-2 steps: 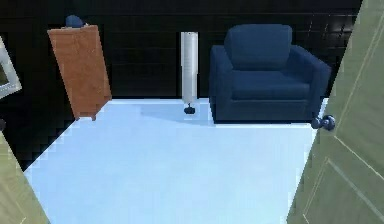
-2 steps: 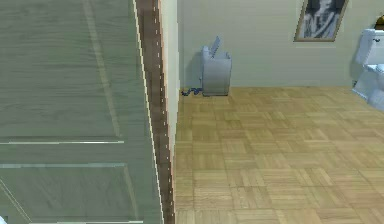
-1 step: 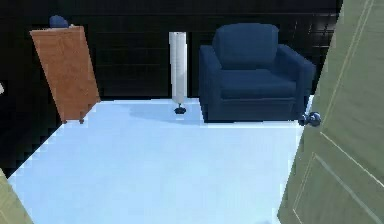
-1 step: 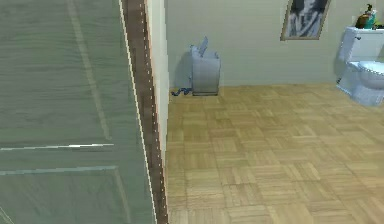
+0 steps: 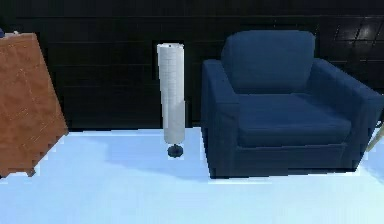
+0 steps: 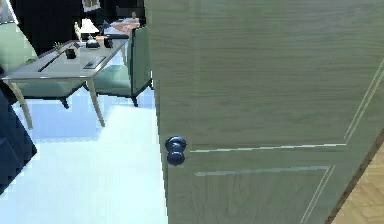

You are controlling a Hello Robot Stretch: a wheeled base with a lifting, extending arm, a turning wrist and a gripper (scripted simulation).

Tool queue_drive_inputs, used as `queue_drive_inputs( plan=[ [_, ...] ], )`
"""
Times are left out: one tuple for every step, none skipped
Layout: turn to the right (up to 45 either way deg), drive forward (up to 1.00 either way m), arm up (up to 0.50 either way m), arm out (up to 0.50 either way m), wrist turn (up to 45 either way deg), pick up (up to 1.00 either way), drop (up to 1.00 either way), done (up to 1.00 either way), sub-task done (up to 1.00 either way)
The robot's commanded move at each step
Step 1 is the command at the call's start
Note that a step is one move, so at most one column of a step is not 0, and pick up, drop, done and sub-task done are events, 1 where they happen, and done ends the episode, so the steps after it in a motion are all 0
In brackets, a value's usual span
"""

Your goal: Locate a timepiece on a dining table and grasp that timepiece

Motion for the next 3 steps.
queue_drive_inputs(
  plan=[
    [6.0,0.0,0.0,0.0,0.0,0.0,0.0,0.0,0.0],
    [0.0,0.25,0.0,0.0,0.0,0.0,0.0,0.0,0.0],
    [45.0,0.0,0.0,0.0,0.0,0.0,0.0,0.0,0.0]
  ],
)
